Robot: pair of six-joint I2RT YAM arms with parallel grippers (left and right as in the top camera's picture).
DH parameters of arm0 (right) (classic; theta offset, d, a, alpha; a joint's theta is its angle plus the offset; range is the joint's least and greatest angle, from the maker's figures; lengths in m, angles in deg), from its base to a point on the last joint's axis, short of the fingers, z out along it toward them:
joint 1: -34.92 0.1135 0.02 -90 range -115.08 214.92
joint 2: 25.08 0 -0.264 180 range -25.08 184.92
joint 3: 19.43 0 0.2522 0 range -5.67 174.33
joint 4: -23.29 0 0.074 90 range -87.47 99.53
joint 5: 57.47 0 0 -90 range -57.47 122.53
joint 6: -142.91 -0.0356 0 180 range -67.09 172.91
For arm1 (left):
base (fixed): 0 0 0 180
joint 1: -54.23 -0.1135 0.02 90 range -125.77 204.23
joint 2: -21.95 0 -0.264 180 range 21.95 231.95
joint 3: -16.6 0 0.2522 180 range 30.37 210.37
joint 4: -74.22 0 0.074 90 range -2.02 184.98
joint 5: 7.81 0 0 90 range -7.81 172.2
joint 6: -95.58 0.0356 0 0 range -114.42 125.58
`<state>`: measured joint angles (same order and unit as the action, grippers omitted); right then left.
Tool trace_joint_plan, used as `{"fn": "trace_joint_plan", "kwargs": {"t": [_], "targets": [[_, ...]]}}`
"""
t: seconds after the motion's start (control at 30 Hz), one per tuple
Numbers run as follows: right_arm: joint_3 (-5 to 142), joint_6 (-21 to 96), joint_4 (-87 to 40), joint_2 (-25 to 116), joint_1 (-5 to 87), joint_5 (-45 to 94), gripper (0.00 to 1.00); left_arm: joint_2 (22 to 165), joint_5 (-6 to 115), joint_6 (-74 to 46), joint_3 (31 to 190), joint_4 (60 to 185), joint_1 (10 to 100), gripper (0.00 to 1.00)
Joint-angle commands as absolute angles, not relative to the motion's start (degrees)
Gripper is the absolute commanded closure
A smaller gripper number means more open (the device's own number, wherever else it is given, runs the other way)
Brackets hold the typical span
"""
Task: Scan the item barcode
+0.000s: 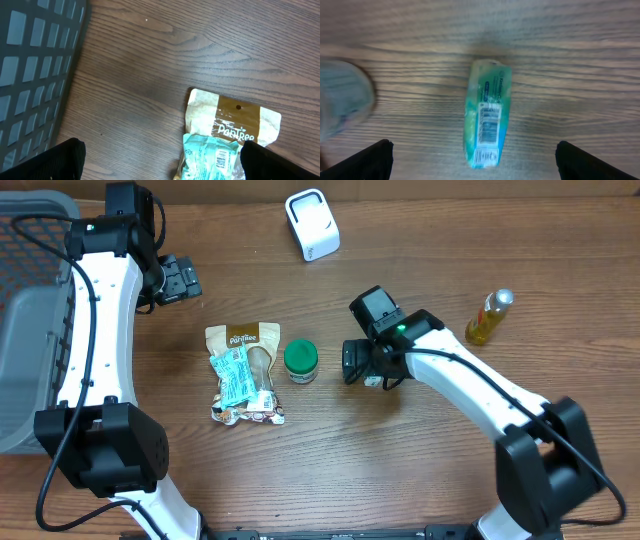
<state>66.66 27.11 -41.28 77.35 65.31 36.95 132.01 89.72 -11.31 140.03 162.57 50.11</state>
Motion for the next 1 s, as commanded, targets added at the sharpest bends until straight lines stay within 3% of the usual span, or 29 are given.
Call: {"fn": "trace_joint_plan", "kwargs": {"t": [0.0,0.37,0.43,0.5,0.83,0.9,0.97], "targets": [[67.4,29.2,-40.5,80.0,65.2,34.1,0.00,131.7,89.6,-10.7,141.1,162.5,50.5,0.00],[67.3,33.3,-38.5,83.5,60.8,28.5,0.00,131.7,89.6,-10.7,141.1,162.5,50.5,0.00],[67.3,33.3,-38.3,84.0,60.4,28.6,0.04,131.7,89.7,-10.7,141.1,162.5,50.5,0.00],[67.3,33.3,-38.1,84.7,60.3,28.9,0.13,131.7,89.6,-10.7,141.1,162.5,50.5,0.00],[67.3,33.3,-38.1,86.1,60.4,31.2,0.88,131.7,89.6,-10.7,141.1,162.5,50.5,0.00],[67.3,33.3,-38.2,86.1,60.4,32.1,0.81,131.7,89.6,-10.7,141.1,162.5,50.5,0.01],[67.3,33.5,-38.1,86.1,60.4,32.5,0.56,131.7,89.6,-10.7,141.1,162.5,50.5,0.00]]}}
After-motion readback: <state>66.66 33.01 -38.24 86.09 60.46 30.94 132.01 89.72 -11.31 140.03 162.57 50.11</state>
